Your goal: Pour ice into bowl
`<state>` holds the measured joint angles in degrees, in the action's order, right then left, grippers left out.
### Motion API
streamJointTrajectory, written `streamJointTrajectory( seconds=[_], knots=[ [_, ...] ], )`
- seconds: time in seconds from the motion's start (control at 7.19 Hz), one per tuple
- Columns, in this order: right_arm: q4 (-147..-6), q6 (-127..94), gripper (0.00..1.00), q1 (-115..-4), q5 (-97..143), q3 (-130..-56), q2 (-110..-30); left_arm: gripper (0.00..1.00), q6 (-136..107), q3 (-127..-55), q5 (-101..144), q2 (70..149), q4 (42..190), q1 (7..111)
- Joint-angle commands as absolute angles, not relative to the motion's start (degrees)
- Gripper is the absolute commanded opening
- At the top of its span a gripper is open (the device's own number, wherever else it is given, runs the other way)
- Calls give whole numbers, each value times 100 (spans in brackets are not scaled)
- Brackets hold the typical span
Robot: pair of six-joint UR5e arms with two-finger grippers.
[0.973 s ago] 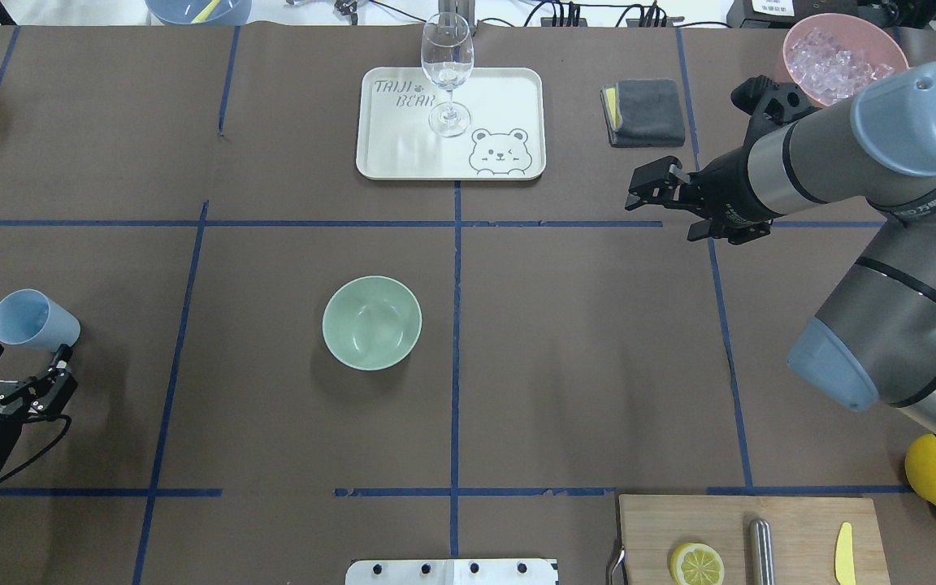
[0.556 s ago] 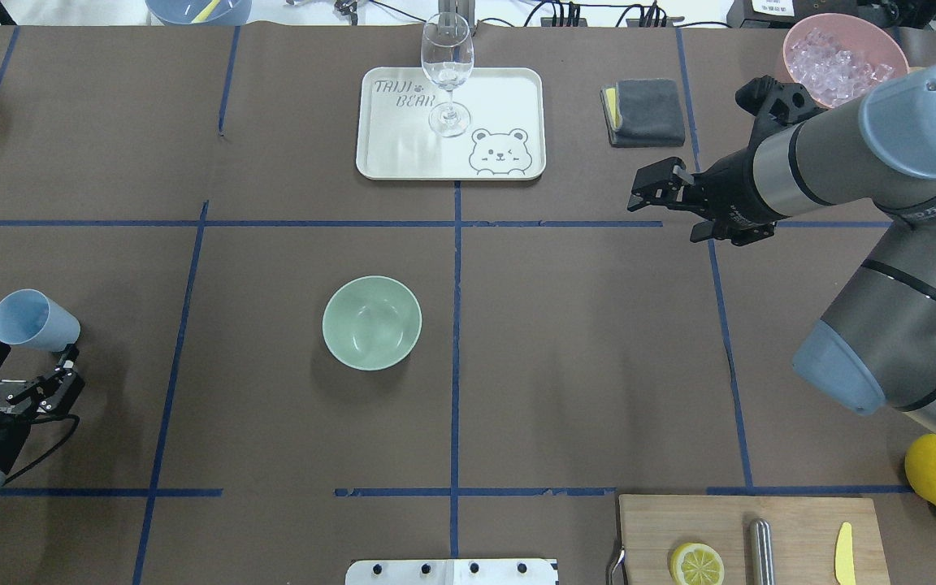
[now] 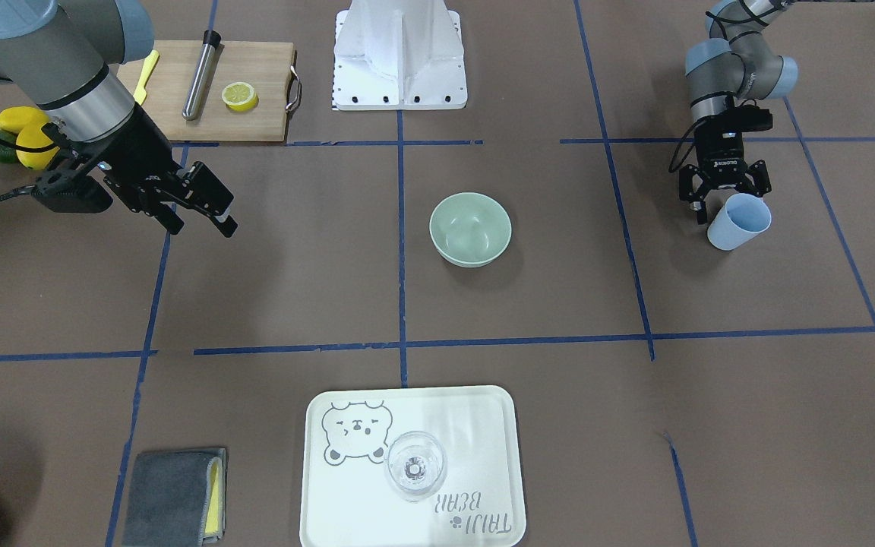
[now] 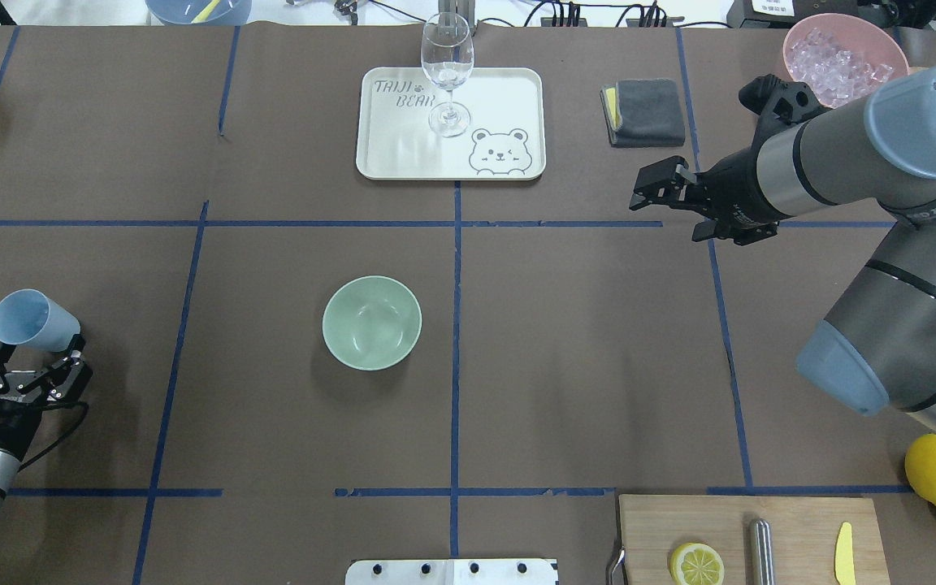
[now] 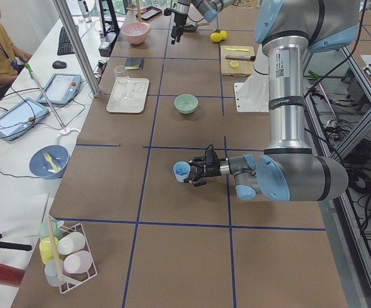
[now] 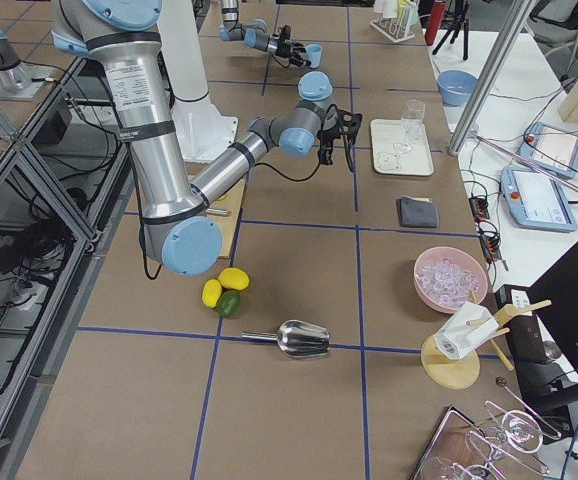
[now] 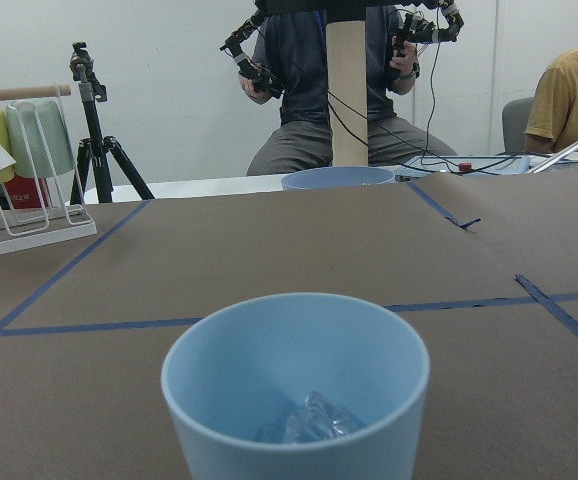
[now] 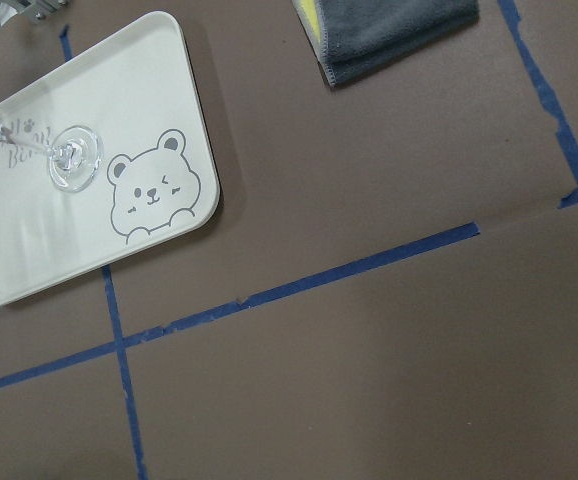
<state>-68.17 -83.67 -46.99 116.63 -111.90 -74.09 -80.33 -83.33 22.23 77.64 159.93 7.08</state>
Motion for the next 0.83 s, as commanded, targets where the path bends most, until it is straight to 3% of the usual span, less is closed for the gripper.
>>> streamJointTrajectory(
  seconds=[0.0, 0.42, 0.56, 0.69],
  knots=[
    [-6820, -8367, 100, -4728, 11663, -11206, -7400, 99, -8007, -8271, 2504, 7936, 15970, 1132],
    [-6820, -8367, 100, -4737, 11672, -11189, -7400, 99, -7981, -8016, 2549, 8112, 15961, 1265],
    [-6820, -8367, 100, -4737, 11672, -11188, -7400, 89, -7980, -8016, 2540, 8121, 15961, 1274],
    [-6820, -8367, 100, -4737, 11672, -11188, -7400, 50, -7911, -8016, 2592, 8121, 15978, 1283]
  ],
)
